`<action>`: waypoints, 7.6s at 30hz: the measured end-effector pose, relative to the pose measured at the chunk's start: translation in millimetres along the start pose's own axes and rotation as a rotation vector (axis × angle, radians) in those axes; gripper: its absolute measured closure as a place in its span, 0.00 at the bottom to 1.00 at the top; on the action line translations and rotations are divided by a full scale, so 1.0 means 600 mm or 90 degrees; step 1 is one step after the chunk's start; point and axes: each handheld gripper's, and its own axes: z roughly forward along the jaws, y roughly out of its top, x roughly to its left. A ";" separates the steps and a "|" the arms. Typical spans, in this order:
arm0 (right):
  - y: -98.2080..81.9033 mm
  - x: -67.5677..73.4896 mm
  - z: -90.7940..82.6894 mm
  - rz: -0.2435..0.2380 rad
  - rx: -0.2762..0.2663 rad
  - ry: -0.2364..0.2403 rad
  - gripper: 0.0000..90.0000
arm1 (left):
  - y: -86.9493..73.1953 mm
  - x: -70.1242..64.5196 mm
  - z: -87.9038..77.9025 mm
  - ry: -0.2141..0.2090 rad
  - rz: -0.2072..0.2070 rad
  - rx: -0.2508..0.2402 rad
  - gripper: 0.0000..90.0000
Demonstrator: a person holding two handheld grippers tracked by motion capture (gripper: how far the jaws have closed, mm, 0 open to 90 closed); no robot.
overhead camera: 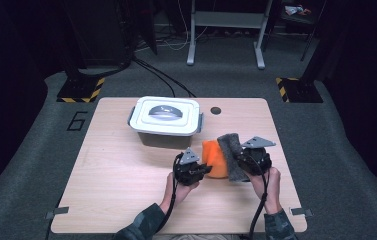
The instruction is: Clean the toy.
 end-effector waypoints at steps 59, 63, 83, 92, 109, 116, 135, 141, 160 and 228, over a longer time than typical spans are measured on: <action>-0.041 -0.061 0.023 0.057 0.064 -0.071 0.83 | -0.027 0.033 0.007 0.001 -0.009 0.001 0.91; -0.023 -0.043 0.009 0.031 0.038 -0.060 0.83 | -0.026 0.031 0.007 0.002 -0.004 0.004 0.91; 0.025 0.056 0.045 -0.084 0.042 -0.021 0.83 | -0.021 0.028 0.008 -0.001 0.010 0.016 0.90; 0.022 0.053 0.049 -0.077 0.040 -0.023 0.83 | -0.021 0.029 0.008 0.000 0.011 0.017 0.90; -0.035 -0.024 0.051 0.014 0.067 -0.061 0.83 | -0.026 0.032 0.010 -0.002 0.004 0.015 0.90; -0.069 -0.055 0.082 0.054 0.117 -0.077 0.83 | -0.025 0.033 0.010 -0.003 0.001 0.017 0.90; -0.055 -0.070 0.037 0.056 0.092 -0.102 0.83 | -0.025 0.034 0.009 0.000 0.000 0.022 0.90; -0.009 -0.025 -0.001 0.008 0.029 -0.072 0.83 | -0.024 0.034 0.008 0.000 0.002 0.022 0.90; 0.014 0.042 0.055 -0.057 0.049 -0.029 0.83 | -0.025 0.034 0.008 -0.001 0.003 0.017 0.90; -0.028 -0.030 0.056 0.023 0.068 -0.065 0.83 | -0.025 0.022 0.026 0.072 0.120 0.050 0.73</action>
